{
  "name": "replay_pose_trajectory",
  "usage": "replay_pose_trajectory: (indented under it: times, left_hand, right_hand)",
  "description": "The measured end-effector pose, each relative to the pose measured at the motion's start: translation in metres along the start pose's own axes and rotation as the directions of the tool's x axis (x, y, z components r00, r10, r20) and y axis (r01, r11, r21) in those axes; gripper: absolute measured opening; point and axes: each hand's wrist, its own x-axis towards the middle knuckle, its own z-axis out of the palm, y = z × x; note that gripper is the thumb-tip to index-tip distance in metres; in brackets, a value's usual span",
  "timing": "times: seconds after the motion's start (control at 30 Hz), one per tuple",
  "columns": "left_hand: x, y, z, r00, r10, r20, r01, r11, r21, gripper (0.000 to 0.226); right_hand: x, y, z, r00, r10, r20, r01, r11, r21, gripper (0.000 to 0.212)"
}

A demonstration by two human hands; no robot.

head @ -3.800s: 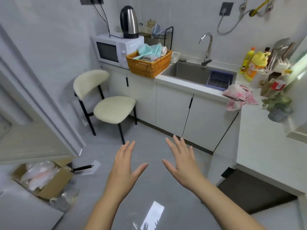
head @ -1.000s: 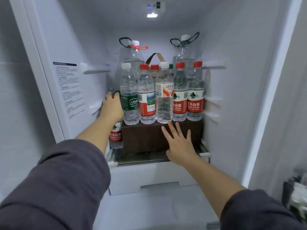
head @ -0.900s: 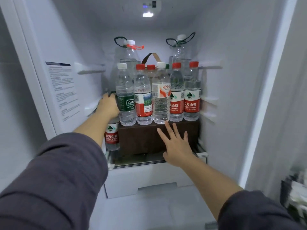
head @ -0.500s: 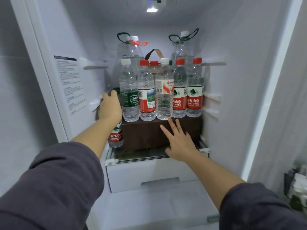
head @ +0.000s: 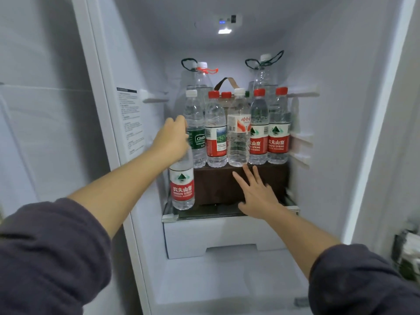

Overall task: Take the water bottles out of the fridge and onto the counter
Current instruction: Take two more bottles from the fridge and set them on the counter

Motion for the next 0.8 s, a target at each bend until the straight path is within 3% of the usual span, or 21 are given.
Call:
replay_pose_trajectory:
  times: [0.17,0.4,0.5,0.63,0.73,0.8]
  left_hand:
    - [-0.009,0.016,0.040,0.988,0.082,0.128,-0.069,0.992,-0.103,0.027]
    - [0.008,0.007,0.055,0.976,0.135,0.172,-0.082,0.956,-0.282,0.027]
    - [0.006,0.001,0.058,0.981,0.144,0.130,-0.089,0.930,-0.356,0.034]
    - [-0.007,-0.010,0.066,0.986,0.068,0.150,0.006,0.895,-0.446,0.049]
    - [-0.029,-0.030,0.080,0.982,-0.026,0.185,0.095,0.922,-0.376,0.049]
    - [-0.045,-0.043,0.090,0.975,-0.057,0.216,0.117,0.954,-0.277,0.049]
  right_hand:
    - [0.001,0.002,-0.001,1.000,0.000,-0.004,0.000,1.000,0.012,0.096]
    - [0.002,0.003,0.000,1.000,-0.018,0.005,0.017,0.998,0.055,0.091]
    - [0.001,-0.012,0.001,1.000,0.017,-0.004,-0.015,0.980,0.200,0.090]
    - [-0.004,-0.051,0.004,0.997,0.041,-0.062,-0.006,0.875,0.483,0.090]
    - [-0.003,-0.072,0.002,0.987,0.101,-0.127,-0.005,0.802,0.597,0.080]
    - [-0.001,-0.077,0.002,0.976,0.126,-0.176,0.002,0.808,0.590,0.073]
